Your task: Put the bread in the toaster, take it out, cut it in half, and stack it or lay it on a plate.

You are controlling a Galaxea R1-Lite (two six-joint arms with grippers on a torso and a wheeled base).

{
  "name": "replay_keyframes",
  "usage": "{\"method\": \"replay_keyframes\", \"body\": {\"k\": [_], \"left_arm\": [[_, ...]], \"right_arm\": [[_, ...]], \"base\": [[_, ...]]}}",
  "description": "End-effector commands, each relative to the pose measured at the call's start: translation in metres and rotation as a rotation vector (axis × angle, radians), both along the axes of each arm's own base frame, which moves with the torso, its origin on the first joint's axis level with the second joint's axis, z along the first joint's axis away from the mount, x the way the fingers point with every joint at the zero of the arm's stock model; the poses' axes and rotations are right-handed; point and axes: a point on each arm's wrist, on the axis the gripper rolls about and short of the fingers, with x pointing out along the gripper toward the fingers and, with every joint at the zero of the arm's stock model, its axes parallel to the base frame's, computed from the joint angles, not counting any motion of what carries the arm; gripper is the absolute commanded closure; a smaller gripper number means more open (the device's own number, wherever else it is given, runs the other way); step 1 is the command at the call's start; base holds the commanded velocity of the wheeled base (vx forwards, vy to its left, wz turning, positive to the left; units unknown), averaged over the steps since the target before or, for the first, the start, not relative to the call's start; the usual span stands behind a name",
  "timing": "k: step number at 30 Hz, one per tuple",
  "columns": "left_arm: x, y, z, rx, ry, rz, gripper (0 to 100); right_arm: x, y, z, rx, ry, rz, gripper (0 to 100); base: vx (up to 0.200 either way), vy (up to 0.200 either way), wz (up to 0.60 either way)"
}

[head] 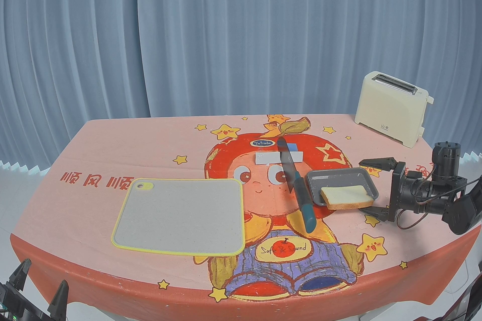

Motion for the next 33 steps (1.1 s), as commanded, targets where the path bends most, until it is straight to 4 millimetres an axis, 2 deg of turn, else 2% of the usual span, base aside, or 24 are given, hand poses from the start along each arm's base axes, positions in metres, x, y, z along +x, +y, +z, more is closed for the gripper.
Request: {"method": "replay_keyframes", "body": {"k": [1, 7, 10, 11, 19, 33], "left_arm": [[0.001, 0.0, -0.005, 0.002, 0.018, 0.0, 0], [0.001, 0.0, -0.005, 0.002, 0.018, 0.0, 0], [0.001, 0.0, -0.005, 0.002, 0.018, 0.0, 0], [0.001, 0.0, -0.005, 0.0, 0.019, 0.0, 0], [0.001, 0.0, -0.005, 0.002, 0.018, 0.002, 0], [0.001, 0.0, -0.005, 0.002, 0.018, 0.0, 0]], "right_arm": [[0.0, 0.001, -0.002, -0.001, 0.003, 0.005, 0], [0.001, 0.001, -0.002, 0.001, 0.003, 0.002, 0], [0.002, 0.001, -0.008, -0.002, 0.025, 0.005, 0], [0.002, 0.001, -0.01, -0.005, 0.032, 0.004, 100], [-0.006, 0.001, -0.018, -0.007, 0.074, 0.008, 100], [-0.006, 0.001, -0.017, -0.008, 0.07, 0.007, 100]], "base": [[0.0, 0.0, 0.0], [0.0, 0.0, 0.0], [0.0, 0.0, 0.0], [0.0, 0.0, 0.0], [0.0, 0.0, 0.0], [0.0, 0.0, 0.0]]}}
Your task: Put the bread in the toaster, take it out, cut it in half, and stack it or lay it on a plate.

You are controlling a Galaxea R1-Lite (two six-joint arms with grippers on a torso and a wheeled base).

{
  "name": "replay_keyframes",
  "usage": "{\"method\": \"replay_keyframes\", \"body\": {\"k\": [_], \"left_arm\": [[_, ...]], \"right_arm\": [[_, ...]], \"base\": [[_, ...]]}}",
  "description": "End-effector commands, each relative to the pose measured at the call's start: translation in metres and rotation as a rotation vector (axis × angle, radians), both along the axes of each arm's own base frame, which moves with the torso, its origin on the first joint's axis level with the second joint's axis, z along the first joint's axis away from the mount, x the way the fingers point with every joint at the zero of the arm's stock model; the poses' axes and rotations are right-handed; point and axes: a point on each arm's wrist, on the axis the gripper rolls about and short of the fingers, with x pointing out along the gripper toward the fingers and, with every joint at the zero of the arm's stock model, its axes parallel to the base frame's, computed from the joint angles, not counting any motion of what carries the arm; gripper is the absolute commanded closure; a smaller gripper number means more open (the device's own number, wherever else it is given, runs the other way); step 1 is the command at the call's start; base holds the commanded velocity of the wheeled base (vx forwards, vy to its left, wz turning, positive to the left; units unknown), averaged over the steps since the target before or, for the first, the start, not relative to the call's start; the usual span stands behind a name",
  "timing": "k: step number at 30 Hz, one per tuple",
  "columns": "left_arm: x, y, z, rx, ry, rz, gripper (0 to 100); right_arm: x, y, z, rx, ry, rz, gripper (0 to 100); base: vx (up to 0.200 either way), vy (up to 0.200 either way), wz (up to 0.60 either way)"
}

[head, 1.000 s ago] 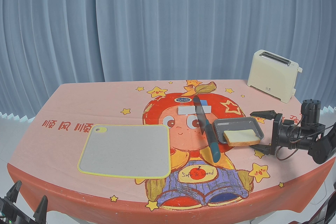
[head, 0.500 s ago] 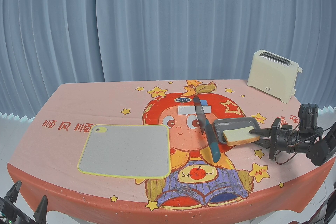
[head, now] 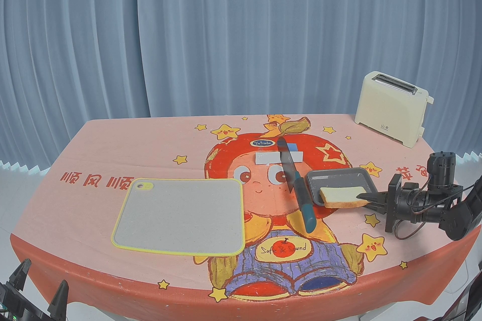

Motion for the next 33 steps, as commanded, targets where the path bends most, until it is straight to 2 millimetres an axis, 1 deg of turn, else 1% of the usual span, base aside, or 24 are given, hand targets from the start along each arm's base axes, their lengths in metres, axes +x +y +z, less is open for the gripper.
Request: {"method": "replay_keyframes", "body": {"k": [1, 21, 33], "left_arm": [[0.001, 0.0, -0.005, 0.001, 0.018, 0.001, 0], [0.001, 0.0, -0.005, 0.001, 0.018, 0.001, 0], [0.001, 0.0, -0.005, 0.001, 0.018, 0.001, 0]], "right_arm": [[0.0, 0.0, 0.001, 0.002, -0.006, 0.001, 100], [-0.002, 0.001, 0.005, -0.002, -0.024, 0.01, 100], [-0.005, 0.006, 0.019, 0.008, -0.079, 0.029, 100]], "base": [[0.0, 0.0, 0.0], [0.0, 0.0, 0.0], [0.0, 0.0, 0.0]]}}
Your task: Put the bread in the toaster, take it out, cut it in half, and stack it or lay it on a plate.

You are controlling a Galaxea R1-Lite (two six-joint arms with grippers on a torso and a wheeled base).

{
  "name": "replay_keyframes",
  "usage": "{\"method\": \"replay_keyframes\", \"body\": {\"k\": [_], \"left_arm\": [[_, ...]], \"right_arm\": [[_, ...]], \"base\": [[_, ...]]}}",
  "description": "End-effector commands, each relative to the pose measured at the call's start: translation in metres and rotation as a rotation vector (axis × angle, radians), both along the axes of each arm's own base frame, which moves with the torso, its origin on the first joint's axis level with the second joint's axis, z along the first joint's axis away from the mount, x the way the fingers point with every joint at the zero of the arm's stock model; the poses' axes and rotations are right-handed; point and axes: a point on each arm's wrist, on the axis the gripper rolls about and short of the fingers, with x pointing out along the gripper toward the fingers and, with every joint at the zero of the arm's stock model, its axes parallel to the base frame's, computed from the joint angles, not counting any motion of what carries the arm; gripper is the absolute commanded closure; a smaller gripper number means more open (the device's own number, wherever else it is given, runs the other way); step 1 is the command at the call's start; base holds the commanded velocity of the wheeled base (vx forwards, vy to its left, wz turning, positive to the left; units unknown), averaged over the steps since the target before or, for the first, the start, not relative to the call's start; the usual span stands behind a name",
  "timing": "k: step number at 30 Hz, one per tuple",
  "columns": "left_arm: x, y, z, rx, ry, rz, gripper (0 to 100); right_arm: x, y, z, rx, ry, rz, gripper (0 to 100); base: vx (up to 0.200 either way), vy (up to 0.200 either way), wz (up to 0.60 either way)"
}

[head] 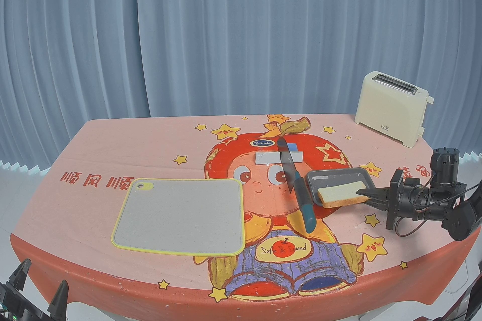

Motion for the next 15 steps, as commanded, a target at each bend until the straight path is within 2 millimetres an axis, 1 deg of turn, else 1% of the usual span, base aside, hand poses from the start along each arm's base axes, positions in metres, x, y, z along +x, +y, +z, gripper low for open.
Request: {"method": "replay_keyframes", "body": {"k": [1, 4, 5, 15], "left_arm": [[0.001, 0.0, -0.005, 0.001, 0.018, 0.002, 0], [0.001, 0.0, -0.005, 0.001, 0.018, 0.0, 0], [0.001, 0.0, -0.005, 0.001, 0.018, 0.0, 0], [0.001, 0.0, -0.005, 0.001, 0.018, 0.0, 0]], "right_arm": [[-0.002, 0.001, 0.011, 0.008, -0.048, 0.002, 100], [-0.009, 0.005, 0.025, 0.023, -0.128, 0.019, 100], [-0.011, 0.006, 0.026, 0.026, -0.143, 0.025, 100], [-0.013, 0.006, 0.031, 0.027, -0.192, 0.025, 100]], "base": [[0.0, 0.0, 0.0], [0.0, 0.0, 0.0], [0.0, 0.0, 0.0], [0.0, 0.0, 0.0]]}}
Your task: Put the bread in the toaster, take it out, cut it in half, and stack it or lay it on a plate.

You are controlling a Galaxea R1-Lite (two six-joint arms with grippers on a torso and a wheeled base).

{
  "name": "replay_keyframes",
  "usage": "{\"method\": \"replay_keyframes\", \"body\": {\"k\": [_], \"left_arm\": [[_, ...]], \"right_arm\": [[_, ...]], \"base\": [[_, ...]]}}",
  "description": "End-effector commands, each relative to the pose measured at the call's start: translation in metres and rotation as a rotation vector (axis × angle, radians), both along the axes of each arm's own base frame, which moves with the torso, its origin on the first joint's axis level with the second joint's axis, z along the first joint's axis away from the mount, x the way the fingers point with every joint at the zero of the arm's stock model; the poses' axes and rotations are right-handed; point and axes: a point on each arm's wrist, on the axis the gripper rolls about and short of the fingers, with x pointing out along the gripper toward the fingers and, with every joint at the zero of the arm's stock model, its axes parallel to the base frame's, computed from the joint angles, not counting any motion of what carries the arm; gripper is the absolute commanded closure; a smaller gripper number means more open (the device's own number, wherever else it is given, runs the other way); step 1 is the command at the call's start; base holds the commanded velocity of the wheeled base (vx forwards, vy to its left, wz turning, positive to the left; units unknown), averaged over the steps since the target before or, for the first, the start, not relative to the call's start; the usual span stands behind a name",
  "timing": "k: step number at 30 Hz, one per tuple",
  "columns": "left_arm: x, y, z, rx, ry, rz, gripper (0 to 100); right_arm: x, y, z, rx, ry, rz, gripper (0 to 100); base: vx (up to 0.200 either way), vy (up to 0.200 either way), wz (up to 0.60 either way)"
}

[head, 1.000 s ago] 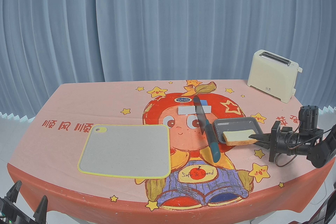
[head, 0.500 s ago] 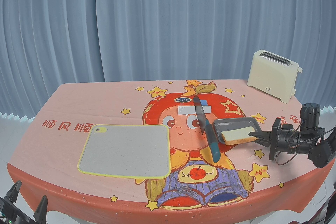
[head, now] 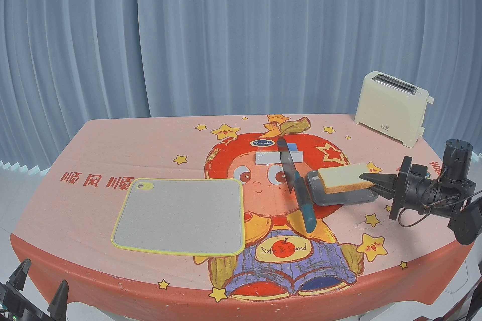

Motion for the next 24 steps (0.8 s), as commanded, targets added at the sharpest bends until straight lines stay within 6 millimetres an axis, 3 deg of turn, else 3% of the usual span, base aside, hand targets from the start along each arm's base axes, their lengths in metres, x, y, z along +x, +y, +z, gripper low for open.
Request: {"method": "replay_keyframes", "body": {"k": [1, 14, 24], "left_arm": [[0.001, 0.0, -0.005, 0.001, 0.018, 0.0, 0], [0.001, 0.0, -0.005, 0.001, 0.018, 0.0, 0], [0.001, 0.0, -0.005, 0.001, 0.018, 0.0, 0]], "right_arm": [[-0.003, 0.0, 0.005, 0.002, -0.021, 0.0, 100], [-0.01, 0.0, 0.009, -0.008, -0.045, 0.005, 100], [-0.014, 0.012, 0.012, -0.128, -0.139, -0.058, 100]], "base": [[0.0, 0.0, 0.0], [0.0, 0.0, 0.0], [0.0, 0.0, 0.0]]}}
